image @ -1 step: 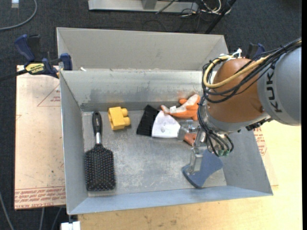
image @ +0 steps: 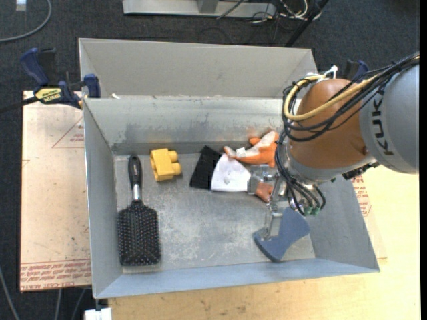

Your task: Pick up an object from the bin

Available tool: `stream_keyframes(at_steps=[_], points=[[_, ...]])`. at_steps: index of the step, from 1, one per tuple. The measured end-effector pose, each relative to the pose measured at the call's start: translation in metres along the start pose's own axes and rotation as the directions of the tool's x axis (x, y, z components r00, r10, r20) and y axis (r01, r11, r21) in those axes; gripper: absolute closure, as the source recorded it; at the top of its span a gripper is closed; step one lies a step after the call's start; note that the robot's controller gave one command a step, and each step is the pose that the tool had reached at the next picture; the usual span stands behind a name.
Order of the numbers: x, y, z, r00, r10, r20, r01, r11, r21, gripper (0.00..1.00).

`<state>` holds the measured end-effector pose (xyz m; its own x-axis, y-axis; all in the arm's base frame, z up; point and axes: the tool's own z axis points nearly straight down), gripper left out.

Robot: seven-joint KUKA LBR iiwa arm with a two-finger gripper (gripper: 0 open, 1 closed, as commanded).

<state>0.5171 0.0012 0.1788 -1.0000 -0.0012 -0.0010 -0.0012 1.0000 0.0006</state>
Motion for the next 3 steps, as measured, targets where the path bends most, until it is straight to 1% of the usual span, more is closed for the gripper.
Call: stream_keyframes(at_steps=[1, 2, 3], points=[[0.006, -0.012, 0.019, 0.998, -0.065, 0.006, 0.065, 0.998, -0.001, 0.0], [0.009, -0.044, 0.073, 0.956, -0.293, 0.003, 0.293, 0.956, 0.001, 0.0], [0.012, -0.053, 0.107, 0.997, -0.077, 0.004, 0.077, 0.997, -0.003, 1.0]])
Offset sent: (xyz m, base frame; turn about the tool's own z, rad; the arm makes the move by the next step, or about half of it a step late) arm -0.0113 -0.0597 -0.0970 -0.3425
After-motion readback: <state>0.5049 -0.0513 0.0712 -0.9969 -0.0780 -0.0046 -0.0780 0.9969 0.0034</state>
